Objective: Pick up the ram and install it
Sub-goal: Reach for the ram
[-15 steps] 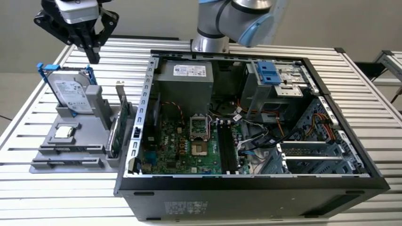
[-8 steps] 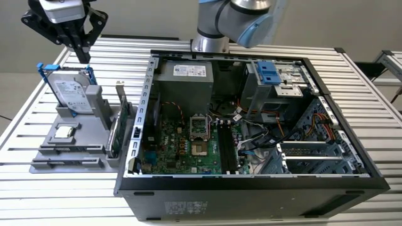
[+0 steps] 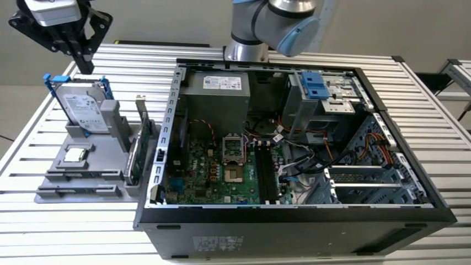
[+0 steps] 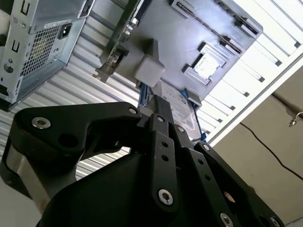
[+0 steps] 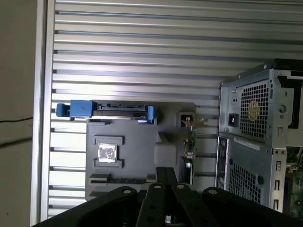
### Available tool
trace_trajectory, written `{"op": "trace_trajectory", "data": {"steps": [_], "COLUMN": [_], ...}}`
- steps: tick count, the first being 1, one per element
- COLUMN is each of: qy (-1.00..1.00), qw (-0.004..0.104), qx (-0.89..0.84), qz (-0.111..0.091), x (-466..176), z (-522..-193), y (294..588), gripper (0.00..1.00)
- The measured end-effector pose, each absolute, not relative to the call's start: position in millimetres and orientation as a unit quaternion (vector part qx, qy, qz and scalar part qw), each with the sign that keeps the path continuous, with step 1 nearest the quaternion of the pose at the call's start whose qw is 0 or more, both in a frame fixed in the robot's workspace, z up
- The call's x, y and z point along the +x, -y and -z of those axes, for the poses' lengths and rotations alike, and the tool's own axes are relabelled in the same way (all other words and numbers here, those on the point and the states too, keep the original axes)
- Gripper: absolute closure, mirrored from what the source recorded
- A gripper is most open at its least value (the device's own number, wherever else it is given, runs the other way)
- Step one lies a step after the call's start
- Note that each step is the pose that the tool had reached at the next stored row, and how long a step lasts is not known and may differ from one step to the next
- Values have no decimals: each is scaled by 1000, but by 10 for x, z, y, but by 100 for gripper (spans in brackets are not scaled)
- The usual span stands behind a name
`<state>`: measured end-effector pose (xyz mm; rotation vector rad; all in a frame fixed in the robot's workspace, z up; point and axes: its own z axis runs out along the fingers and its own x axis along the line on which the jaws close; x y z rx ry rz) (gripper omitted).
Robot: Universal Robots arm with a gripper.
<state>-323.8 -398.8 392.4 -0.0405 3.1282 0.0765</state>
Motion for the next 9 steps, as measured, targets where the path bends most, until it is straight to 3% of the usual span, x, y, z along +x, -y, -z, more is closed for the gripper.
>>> {"op": "trace_trajectory", "data": {"steps": [9], "qy": [-1000], "qw": [5], "qx": [-13], "qz": [-24], "x": [-3452], "z": [-3924], "y": [3988], "gripper": [100]}}
